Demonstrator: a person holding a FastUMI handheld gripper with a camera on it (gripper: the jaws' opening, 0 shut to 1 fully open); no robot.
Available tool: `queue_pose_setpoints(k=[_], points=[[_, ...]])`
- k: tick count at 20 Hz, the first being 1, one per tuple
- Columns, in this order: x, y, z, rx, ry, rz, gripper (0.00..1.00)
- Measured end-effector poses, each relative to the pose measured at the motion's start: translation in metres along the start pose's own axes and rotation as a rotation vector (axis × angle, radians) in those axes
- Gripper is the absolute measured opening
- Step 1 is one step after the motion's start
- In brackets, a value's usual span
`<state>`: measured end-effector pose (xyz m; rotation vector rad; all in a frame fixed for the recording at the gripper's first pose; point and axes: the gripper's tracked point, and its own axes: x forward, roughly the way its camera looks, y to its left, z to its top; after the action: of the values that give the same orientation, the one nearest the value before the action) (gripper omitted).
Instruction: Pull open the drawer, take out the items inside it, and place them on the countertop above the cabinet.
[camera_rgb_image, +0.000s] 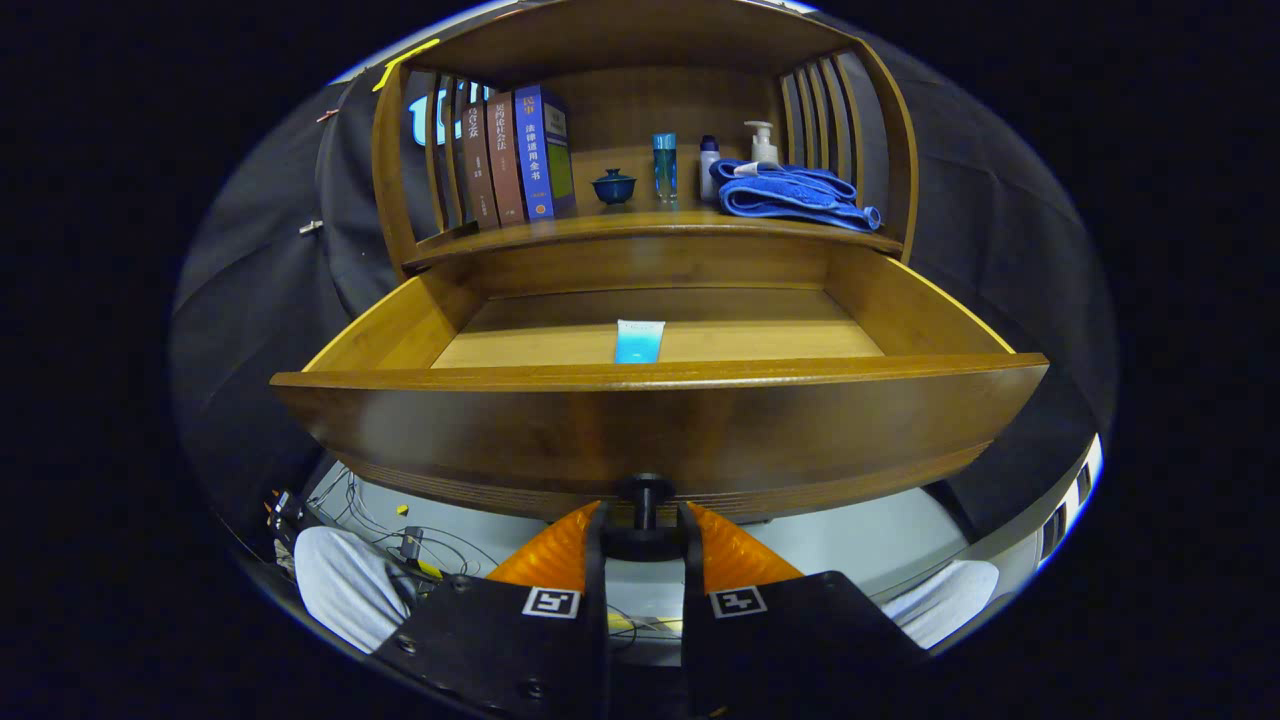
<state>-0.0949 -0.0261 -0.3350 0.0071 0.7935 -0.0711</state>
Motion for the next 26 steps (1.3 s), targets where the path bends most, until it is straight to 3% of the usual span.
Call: queue_pose_setpoints(k=[7, 13, 20, 26], points=[[-0.004, -0.003, -0.005, -0.013, 0.012, -0.036, 0.35], [-0.036, -0.001, 0.012, 0.017, -0.033, -0.072, 0.99], [-0.067, 0.016, 0.099, 0.025, -0.123, -0.054, 1.0], [-0.017, 0.024, 0.17, -0.014, -0.105, -0.043, 1.0]])
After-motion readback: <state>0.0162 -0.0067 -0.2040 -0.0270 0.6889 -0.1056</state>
